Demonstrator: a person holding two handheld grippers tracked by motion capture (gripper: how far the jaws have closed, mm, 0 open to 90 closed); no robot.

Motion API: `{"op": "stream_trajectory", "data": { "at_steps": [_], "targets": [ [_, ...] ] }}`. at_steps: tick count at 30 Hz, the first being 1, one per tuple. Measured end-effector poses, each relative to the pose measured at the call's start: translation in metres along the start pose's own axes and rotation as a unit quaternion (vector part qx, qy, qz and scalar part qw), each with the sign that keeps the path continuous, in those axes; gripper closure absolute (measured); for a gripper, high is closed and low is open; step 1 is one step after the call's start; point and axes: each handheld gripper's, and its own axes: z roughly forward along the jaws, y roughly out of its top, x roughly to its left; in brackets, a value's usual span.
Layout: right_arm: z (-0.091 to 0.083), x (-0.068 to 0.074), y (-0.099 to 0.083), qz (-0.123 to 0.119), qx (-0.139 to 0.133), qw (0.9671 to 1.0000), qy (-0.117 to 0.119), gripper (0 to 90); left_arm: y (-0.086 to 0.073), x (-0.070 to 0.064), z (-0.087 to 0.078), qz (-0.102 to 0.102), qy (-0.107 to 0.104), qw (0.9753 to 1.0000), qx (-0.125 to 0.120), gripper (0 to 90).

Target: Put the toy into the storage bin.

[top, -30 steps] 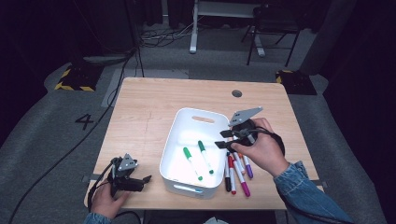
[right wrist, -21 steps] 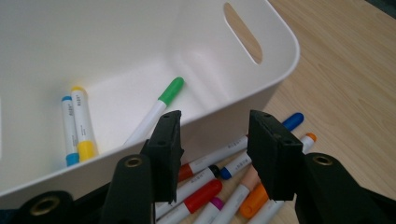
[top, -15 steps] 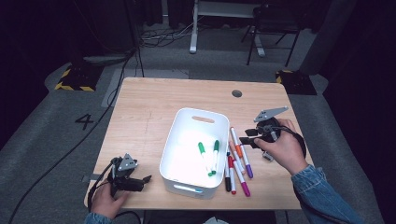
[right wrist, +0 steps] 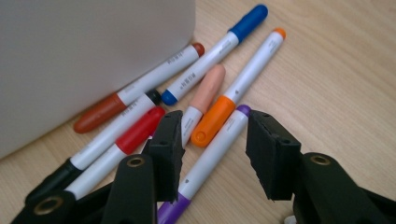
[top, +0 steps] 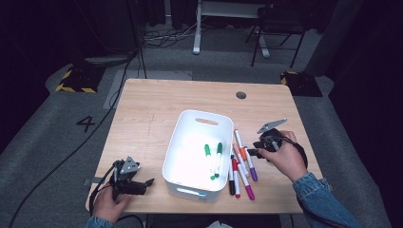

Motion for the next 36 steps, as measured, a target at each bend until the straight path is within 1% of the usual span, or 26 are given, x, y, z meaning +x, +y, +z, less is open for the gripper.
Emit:
{"op": "stream_trajectory", "data": {
  "at_steps": [1, 2, 3, 5, 6, 8, 10, 12, 14, 16, 18, 19, 21, 23, 25, 28, 29, 30, 31, 32, 33, 34, 35, 36],
  "targets": [
    [0.003, -0.001, -0.002, -0.001, 0.001, 1.0000, -0.001, 56.5, 0.000, 0.000, 0.000, 0.001, 0.002, 1.0000, 0.001, 15.0],
    [0.006, -0.002, -0.004, 0.003, 0.008, 1.0000, 0.000, 56.5, 0.000, 0.000, 0.000, 0.003, 0.003, 1.0000, 0.000, 15.0],
    [0.008, -0.003, -0.005, 0.003, 0.009, 1.0000, 0.001, 56.6, 0.000, 0.000, 0.000, 0.000, 0.000, 1.0000, 0.001, 15.0],
    [0.011, -0.005, -0.007, 0.004, 0.010, 0.9999, -0.001, 56.6, 0.000, 0.000, 0.000, 0.003, 0.003, 1.0000, 0.001, 15.0],
    [0.017, -0.007, -0.011, 0.012, 0.016, 0.9998, 0.001, 56.5, 0.000, 0.000, 0.000, 0.003, 0.003, 1.0000, 0.000, 15.0],
    [0.022, -0.007, -0.015, 0.016, 0.023, 0.9996, 0.006, 56.6, 0.000, 0.000, 0.000, 0.003, 0.003, 1.0000, 0.000, 15.0],
    [0.028, -0.007, -0.020, 0.013, 0.033, 0.9994, 0.007, 56.3, 0.000, 0.000, 0.000, 0.002, 0.002, 1.0000, 0.001, 15.0],
    [0.034, -0.005, -0.024, 0.018, 0.036, 0.9991, 0.015, 56.0, 0.000, 0.000, 0.000, 0.003, 0.002, 1.0000, 0.000, 15.0],
    [0.038, -0.005, -0.027, 0.018, 0.044, 0.9988, 0.012, 56.2, 0.000, 0.000, 0.000, 0.002, 0.001, 1.0000, 0.000, 15.0],
    [0.040, -0.005, -0.028, 0.022, 0.045, 0.9986, 0.014, 56.5, 0.000, 0.000, 0.000, 0.002, 0.001, 1.0000, 0.000, 15.0],
    [0.042, -0.006, -0.031, 0.023, 0.052, 0.9983, 0.008, 57.4, 0.000, 0.000, 0.000, 0.002, 0.001, 1.0000, 0.000, 15.0],
    [0.042, -0.009, -0.035, 0.029, 0.056, 0.9980, 0.002, 59.4, 0.000, 0.000, 0.000, 0.002, 0.001, 1.0000, 0.000, 15.0],
    [0.042, -0.010, -0.037, 0.035, 0.058, 0.9977, -0.004, 61.1, 0.000, 0.000, 0.000, 0.002, 0.001, 1.0000, 0.000, 15.0],
    [0.040, -0.011, -0.040, 0.041, 0.060, 0.9973, -0.012, 65.0, 0.000, 0.001, 0.000, 0.002, 0.004, 1.0000, -0.001, 15.1],
    [0.039, -0.011, -0.043, 0.054, 0.059, 0.9966, -0.020, 69.6, 0.000, 0.001, 0.000, 0.002, 0.004, 1.0000, -0.001, 15.1],
    [0.037, -0.011, -0.046, 0.073, 0.050, 0.9955, -0.033, 76.3, 0.000, 0.001, 0.000, 0.002, 0.004, 1.0000, 0.000, 15.1],
    [0.037, -0.011, -0.047, 0.077, 0.048, 0.9951, -0.038, 76.4, 0.000, 0.001, 0.000, 0.002, 0.004, 1.0000, -0.001, 15.1],
    [0.037, -0.010, -0.047, 0.089, 0.041, 0.9943, -0.041, 76.8, 0.000, 0.001, 0.000, 0.002, 0.004, 1.0000, -0.001, 15.1],
    [0.037, -0.010, -0.048, 0.093, 0.035, 0.9940, -0.047, 76.8, 0.000, 0.001, 0.000, 0.001, 0.003, 1.0000, -0.001, 15.1],
    [0.038, -0.008, -0.049, 0.101, 0.027, 0.9932, -0.051, 76.8, 0.000, 0.001, 0.000, -0.001, 0.002, 1.0000, 0.000, 15.1],
    [0.038, -0.008, -0.050, 0.104, 0.024, 0.9927, -0.057, 76.8, 0.000, 0.001, 0.001, -0.004, 0.000, 1.0000, 0.000, 15.1],
    [0.038, -0.007, -0.050, 0.108, 0.020, 0.9920, -0.061, 76.9, 0.001, 0.001, 0.001, -0.003, 0.001, 1.0000, 0.001, 15.1],
    [0.038, -0.007, -0.050, 0.108, 0.020, 0.9920, -0.061, 76.9, 0.001, 0.001, 0.001, -0.003, 0.001, 1.0000, 0.001, 15.1],
    [0.038, -0.006, -0.051, 0.107, 0.016, 0.9919, -0.067, 76.9, 0.001, 0.000, 0.001, -0.004, 0.002, 1.0000, 0.001, 15.1]
  ]
}}
